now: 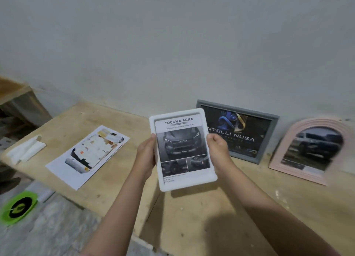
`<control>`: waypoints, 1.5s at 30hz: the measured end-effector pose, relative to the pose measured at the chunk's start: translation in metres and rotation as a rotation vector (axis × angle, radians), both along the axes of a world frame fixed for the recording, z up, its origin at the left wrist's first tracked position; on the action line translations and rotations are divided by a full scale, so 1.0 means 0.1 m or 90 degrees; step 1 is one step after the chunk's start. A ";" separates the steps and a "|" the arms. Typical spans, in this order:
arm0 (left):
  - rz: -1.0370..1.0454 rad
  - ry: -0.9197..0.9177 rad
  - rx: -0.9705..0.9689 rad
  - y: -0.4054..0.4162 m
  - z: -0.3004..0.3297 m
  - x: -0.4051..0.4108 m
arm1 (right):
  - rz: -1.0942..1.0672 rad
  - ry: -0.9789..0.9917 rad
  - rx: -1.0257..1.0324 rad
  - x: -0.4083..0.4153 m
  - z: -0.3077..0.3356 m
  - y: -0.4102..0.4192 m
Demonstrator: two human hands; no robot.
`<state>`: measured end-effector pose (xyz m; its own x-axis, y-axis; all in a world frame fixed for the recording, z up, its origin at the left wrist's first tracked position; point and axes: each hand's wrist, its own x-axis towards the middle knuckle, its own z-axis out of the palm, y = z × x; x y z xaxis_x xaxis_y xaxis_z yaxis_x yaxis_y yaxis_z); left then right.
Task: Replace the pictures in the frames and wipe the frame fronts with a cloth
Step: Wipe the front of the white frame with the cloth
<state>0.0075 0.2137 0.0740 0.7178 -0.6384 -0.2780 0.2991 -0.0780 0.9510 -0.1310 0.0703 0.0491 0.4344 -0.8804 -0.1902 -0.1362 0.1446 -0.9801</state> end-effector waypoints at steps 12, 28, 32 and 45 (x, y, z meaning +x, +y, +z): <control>-0.385 -0.211 0.070 -0.56 -0.16 -1.35 | -0.364 0.003 -0.025 -1.95 0.18 0.18; -0.537 -0.334 0.042 -2.25 -0.41 -4.05 | -0.542 0.051 -0.034 -4.68 0.09 -0.67; -0.507 -0.343 0.070 -2.64 -0.46 -4.51 | -0.529 0.027 -0.010 -5.10 -0.08 -1.00; -0.473 -0.315 0.132 -3.50 -0.80 -4.94 | -0.501 0.022 -0.052 -5.48 -0.51 -1.77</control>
<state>-0.4861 -0.1360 -0.0056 0.2095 -0.9552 -0.2090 -0.3345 -0.2709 0.9026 -0.6792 -0.1068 -0.0019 -0.3271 -0.9381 -0.1134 -0.0549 0.1387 -0.9888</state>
